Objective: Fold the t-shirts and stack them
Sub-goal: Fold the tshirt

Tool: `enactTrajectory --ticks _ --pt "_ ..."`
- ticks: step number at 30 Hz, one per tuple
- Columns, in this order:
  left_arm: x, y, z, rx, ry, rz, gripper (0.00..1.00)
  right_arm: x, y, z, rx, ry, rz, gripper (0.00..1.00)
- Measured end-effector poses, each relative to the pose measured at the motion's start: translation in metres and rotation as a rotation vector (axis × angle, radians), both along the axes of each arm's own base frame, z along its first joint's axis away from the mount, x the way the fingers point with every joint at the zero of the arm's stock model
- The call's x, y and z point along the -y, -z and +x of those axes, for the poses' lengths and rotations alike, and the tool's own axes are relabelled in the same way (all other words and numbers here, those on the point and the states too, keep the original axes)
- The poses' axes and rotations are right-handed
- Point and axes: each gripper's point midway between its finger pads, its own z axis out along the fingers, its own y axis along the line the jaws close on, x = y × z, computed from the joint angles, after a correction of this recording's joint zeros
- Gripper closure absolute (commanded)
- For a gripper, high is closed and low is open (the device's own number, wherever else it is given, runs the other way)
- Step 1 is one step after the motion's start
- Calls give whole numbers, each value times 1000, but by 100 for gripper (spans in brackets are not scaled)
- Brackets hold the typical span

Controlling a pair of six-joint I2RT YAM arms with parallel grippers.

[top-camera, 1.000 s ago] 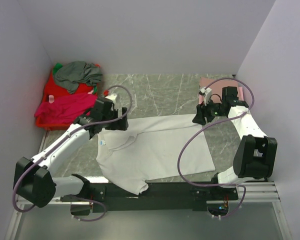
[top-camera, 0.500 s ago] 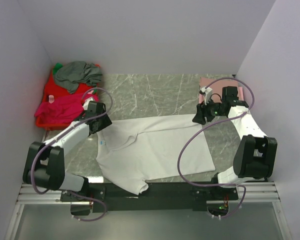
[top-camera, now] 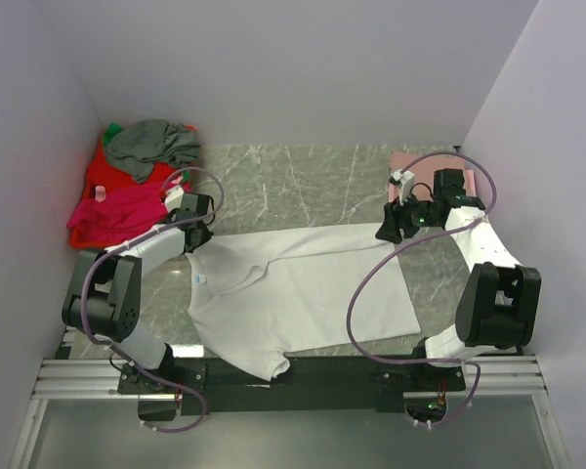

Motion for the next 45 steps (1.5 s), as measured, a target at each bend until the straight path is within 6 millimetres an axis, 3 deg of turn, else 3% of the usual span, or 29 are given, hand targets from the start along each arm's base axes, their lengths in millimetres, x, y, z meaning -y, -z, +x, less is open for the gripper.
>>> enactTrajectory --ticks 5,11,13,15,17,21,28,32,39,45 --pt "-6 -1 0 5 -28 25 89 0 3 0 -8 0 1 38" --pt "-14 3 -9 -2 -55 47 86 0 3 0 -10 1 0 38" --pt "-16 3 -12 -5 -64 51 59 1 4 1 -10 4 -6 38" --pt "-15 2 -12 -1 -65 48 43 4 6 2 -13 16 -21 38" --pt "-12 2 -12 1 -62 43 31 8 9 5 -16 34 -41 38" --pt "-8 -3 -13 10 -43 23 23 18 21 11 -35 73 -92 38" --pt "12 -62 -15 163 89 -78 19 29 46 20 -93 99 -143 38" --pt "30 -97 -22 260 217 -143 18 32 52 37 -114 105 -147 42" --pt "39 -134 -44 357 337 -162 15 33 49 74 -102 128 -155 50" --pt "40 -156 -60 411 387 -162 15 30 66 72 -161 132 -165 52"
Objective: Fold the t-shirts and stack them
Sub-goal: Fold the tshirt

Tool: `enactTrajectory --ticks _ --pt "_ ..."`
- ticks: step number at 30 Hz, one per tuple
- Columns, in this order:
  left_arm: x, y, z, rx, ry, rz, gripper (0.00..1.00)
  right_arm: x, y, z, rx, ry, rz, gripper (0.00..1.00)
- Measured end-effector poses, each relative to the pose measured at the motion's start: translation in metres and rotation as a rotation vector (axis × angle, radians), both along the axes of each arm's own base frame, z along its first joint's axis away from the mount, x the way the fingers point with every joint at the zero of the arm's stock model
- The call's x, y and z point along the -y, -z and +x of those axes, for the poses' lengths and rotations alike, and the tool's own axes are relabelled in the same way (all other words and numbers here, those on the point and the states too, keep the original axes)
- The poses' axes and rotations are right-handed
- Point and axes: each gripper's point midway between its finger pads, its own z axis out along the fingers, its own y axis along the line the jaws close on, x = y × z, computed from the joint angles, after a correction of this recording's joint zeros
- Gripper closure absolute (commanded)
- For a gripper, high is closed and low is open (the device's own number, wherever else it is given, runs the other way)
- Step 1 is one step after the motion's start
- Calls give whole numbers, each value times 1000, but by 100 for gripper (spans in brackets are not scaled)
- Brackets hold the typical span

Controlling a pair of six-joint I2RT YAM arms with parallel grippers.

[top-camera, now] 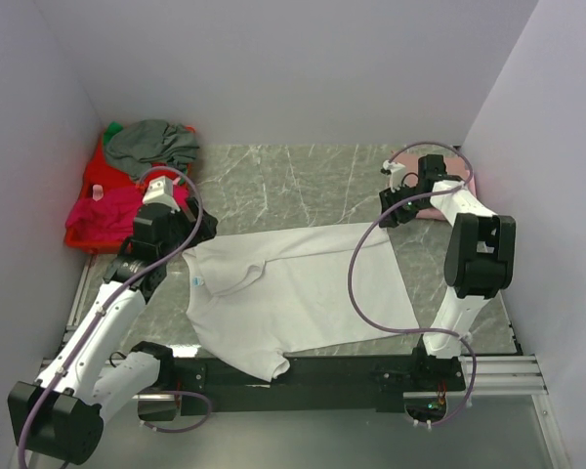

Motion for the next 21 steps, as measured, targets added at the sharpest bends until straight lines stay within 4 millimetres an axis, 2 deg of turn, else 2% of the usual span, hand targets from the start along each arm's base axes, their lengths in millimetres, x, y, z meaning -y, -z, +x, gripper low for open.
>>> enactTrajectory --ticks 7,12,13,15,17,21 --pt "3 3 -7 -22 28 -4 15 -1 6 -2 -21 1 -7 56" --pt "4 5 -11 -29 35 -5 14 -2 25 -8 -81 3 -14 61" --pt "3 4 -12 -27 35 -6 14 -2 28 -9 -93 3 -16 64" --pt "3 2 -13 -19 35 -8 14 -2 30 -12 -105 0 -18 79" --pt "3 0 -13 -14 35 -9 14 -2 30 -12 -107 1 -17 87" --pt "4 0 -14 -13 40 -10 14 -2 31 -14 -106 -2 -19 87"
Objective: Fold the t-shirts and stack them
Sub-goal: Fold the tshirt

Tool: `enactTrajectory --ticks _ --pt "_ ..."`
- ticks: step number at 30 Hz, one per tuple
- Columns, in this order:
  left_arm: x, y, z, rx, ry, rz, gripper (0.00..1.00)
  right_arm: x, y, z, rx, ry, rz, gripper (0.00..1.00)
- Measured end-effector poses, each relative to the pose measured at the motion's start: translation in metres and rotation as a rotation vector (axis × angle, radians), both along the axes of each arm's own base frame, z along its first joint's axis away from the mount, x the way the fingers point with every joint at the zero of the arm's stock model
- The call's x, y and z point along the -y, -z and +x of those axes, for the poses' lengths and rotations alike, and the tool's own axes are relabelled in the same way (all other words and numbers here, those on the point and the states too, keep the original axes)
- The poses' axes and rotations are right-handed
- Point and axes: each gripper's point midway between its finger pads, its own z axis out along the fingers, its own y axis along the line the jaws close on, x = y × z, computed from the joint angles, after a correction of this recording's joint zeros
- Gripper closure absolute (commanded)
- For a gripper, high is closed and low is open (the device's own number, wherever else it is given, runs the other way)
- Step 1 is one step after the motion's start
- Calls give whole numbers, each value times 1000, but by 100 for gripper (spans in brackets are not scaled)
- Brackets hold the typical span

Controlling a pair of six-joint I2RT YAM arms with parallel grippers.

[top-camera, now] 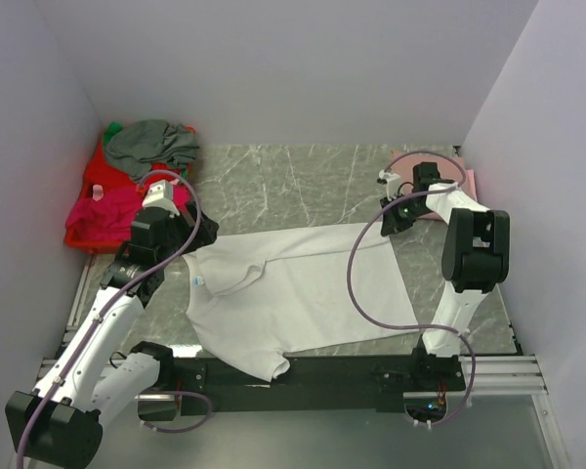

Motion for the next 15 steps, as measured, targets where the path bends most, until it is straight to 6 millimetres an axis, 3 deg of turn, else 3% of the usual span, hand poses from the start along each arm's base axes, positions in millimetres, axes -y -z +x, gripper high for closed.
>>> enactTrajectory --ticks 6,10,15 --pt "0 1 -1 -1 12 11 14 0 -12 -18 28 -22 -13 83" --pt "1 1 -1 0 18 15 14 4 -18 -28 58 -44 -44 66" --pt "1 2 -1 -4 23 18 13 11 -11 -42 49 -63 -86 61"
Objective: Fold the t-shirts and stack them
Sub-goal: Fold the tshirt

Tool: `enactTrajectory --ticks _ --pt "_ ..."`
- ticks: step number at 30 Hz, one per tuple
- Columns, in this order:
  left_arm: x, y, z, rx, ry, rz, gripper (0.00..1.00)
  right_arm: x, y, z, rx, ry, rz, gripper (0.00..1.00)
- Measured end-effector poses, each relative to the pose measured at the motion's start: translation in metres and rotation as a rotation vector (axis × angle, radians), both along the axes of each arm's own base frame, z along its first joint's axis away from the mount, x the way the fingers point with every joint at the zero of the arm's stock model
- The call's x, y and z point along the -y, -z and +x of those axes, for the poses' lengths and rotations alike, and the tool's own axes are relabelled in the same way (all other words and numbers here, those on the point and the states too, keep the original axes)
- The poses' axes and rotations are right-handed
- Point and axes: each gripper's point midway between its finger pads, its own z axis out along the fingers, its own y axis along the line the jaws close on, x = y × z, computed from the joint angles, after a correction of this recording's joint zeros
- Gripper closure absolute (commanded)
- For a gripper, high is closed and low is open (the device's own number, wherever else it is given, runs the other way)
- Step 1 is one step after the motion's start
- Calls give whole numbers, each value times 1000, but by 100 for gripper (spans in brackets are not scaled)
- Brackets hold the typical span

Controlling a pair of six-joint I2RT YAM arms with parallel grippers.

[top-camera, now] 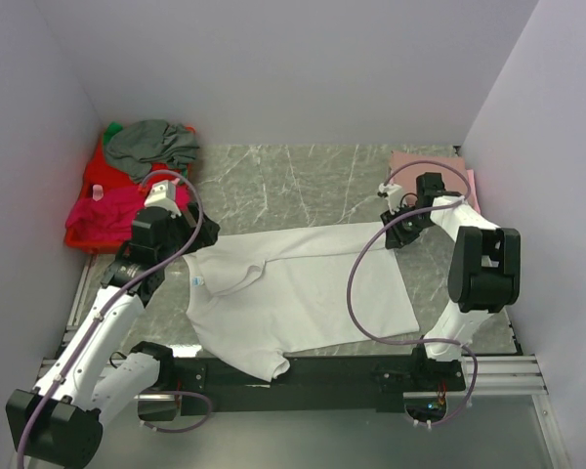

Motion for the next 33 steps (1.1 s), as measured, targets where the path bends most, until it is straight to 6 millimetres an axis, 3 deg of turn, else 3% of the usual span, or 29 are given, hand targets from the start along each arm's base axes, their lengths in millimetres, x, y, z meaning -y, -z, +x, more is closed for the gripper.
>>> enactTrajectory --ticks 4,8,16,19,26,30,33 --pt "4 4 0 -14 24 1 12 3 3 -6 -7 -20 -19 60" --pt "10 15 2 -49 59 8 12 -2 -7 -7 7 -59 2 60" --pt "18 31 3 -108 100 1 12 -14 -40 34 92 -65 68 62" --pt "19 31 2 -109 105 -2 12 -17 -31 41 63 -54 77 64" --pt "20 31 3 -108 112 -6 12 -18 -2 29 -42 -53 67 77" --pt "23 34 4 -116 125 -12 12 -15 4 18 -67 -75 43 81" --pt "25 36 5 -121 134 -17 13 -12 12 0 -108 -99 25 82"
